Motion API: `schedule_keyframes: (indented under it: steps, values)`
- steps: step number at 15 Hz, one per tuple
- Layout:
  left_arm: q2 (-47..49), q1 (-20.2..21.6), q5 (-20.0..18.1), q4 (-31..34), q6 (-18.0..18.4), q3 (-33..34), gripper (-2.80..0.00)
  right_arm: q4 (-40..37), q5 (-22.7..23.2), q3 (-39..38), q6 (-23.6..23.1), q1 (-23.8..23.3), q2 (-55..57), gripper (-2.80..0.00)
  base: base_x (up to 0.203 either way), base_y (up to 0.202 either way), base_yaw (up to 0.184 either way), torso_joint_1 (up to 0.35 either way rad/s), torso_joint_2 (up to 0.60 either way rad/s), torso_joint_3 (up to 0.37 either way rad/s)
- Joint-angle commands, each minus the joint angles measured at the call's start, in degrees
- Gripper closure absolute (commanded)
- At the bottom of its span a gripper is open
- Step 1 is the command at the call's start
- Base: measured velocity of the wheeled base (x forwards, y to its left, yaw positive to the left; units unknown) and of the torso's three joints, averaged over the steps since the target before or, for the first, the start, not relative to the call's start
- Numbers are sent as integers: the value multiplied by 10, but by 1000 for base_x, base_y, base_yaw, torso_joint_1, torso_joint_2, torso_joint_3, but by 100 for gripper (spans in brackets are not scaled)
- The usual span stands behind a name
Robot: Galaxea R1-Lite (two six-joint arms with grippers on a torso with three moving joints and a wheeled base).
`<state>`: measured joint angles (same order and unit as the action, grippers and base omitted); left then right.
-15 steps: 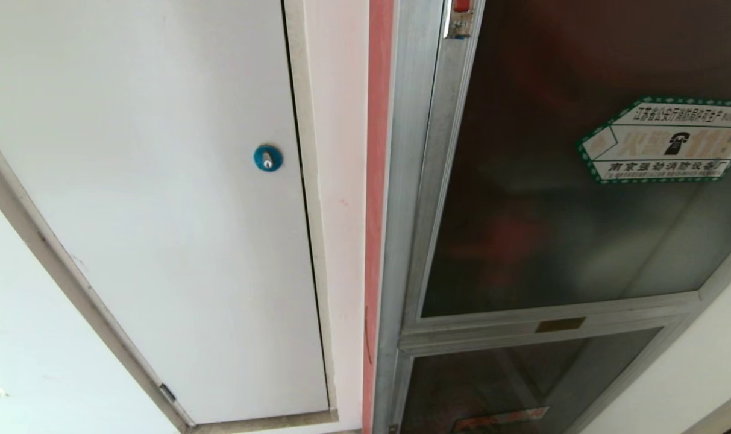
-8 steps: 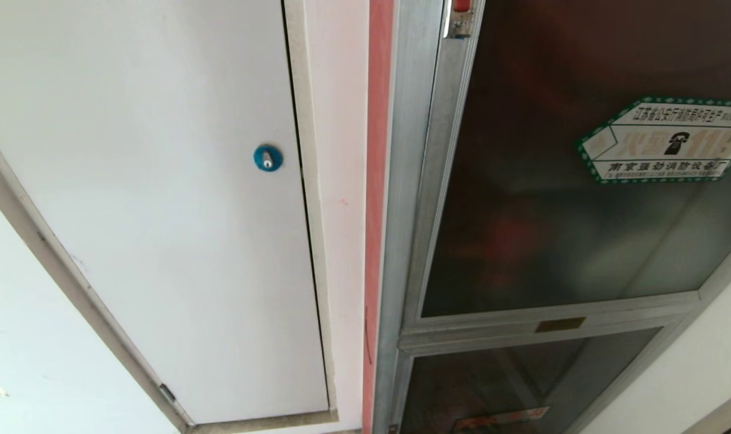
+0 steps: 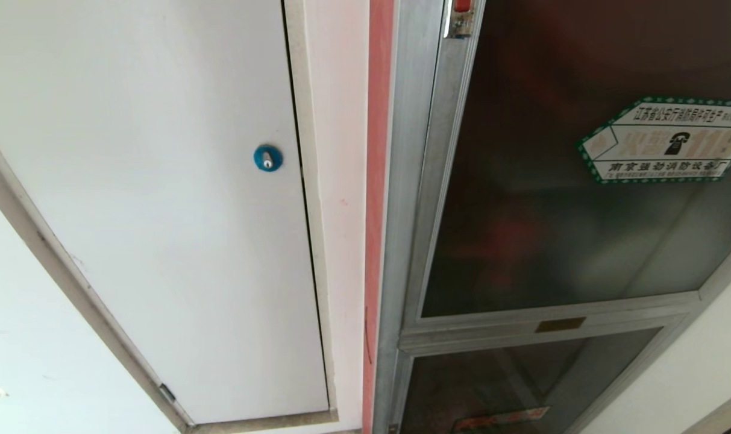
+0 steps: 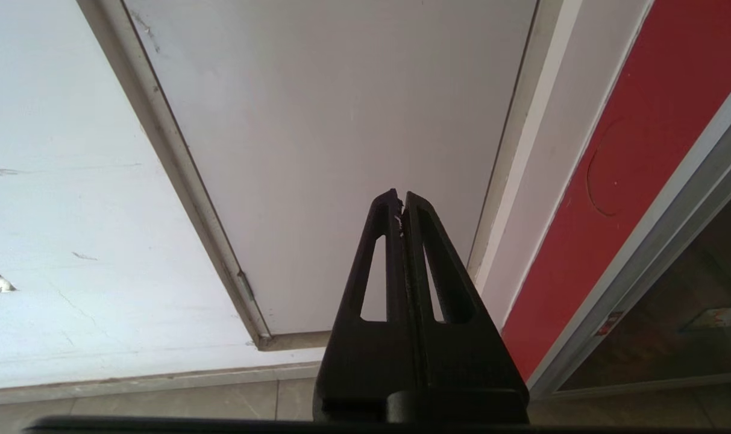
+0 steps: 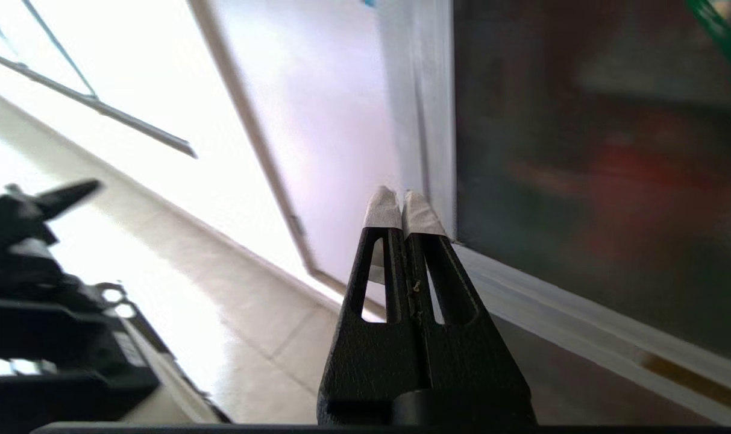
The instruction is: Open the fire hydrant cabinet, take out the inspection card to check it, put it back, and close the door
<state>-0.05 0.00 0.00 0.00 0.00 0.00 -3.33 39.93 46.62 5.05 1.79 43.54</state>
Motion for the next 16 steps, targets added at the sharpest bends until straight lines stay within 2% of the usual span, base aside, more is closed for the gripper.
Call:
schedule_keyframes:
  steps: [1,4,6,8,11,13,16]
  values:
    - [0,0,0,0,0,0,0,1,9,52,19,28,91,0,0,0,0,0,0,0]
    - [0,0,0,0,0,0,0,2,6,129,42,90,172,0,0,0,0,0,0,0]
    - [0,0,0,0,0,0,0,4,-30,163,45,132,207,0,0,0,0,0,0,0]
    - [0,0,0,0,0,0,0,6,-95,191,45,193,233,0,0,0,0,0,0,0]
    - [0,0,0,0,0,0,0,52,-239,243,42,289,293,0,0,0,0,0,0,0]
    - [0,-1,0,0,0,0,0,80,-278,285,40,310,324,0,0,0,0,0,0,0]
    - [0,0,0,0,0,0,0,86,-287,324,32,312,350,0,0,0,0,0,0,0]
